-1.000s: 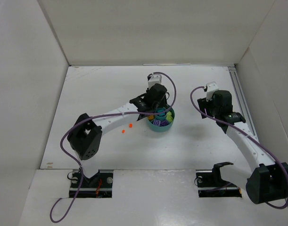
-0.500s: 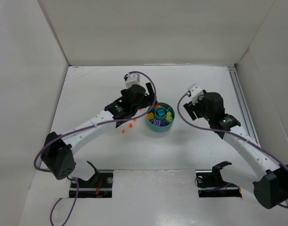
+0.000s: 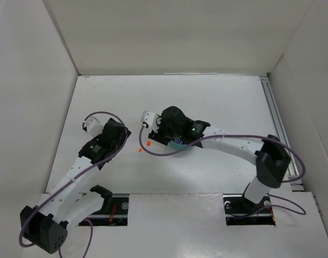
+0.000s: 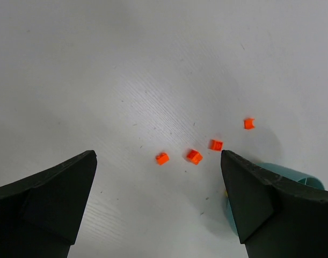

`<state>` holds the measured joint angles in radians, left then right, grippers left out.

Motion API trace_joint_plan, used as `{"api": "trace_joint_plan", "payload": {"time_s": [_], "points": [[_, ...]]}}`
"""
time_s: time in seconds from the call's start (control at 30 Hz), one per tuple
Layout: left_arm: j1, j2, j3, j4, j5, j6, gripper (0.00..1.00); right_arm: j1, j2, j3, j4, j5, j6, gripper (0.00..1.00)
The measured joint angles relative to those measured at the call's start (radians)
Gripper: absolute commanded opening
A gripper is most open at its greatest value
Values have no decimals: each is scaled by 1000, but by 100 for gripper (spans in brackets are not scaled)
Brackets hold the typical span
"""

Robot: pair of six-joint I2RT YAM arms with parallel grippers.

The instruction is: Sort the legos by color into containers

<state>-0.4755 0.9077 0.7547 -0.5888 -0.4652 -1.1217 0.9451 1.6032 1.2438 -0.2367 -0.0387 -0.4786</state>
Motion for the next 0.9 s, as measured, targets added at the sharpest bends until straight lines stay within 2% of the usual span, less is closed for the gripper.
{"api": "trace_joint_plan", "payload": {"time_s": [0.27, 0.33, 0.57, 0.9], "points": [[25, -105, -26, -84, -60, -96, 100, 22, 341, 233, -103, -6, 173, 59], [25, -104, -27, -90, -64, -98, 100, 37, 400, 289, -129, 9, 206, 53], [25, -106, -38, -89, -68, -97, 100, 51, 499, 395, -200, 36, 247, 53], [26, -107, -55, -89, -68, -91, 100, 50, 537, 420, -240, 43, 240, 53]]}}
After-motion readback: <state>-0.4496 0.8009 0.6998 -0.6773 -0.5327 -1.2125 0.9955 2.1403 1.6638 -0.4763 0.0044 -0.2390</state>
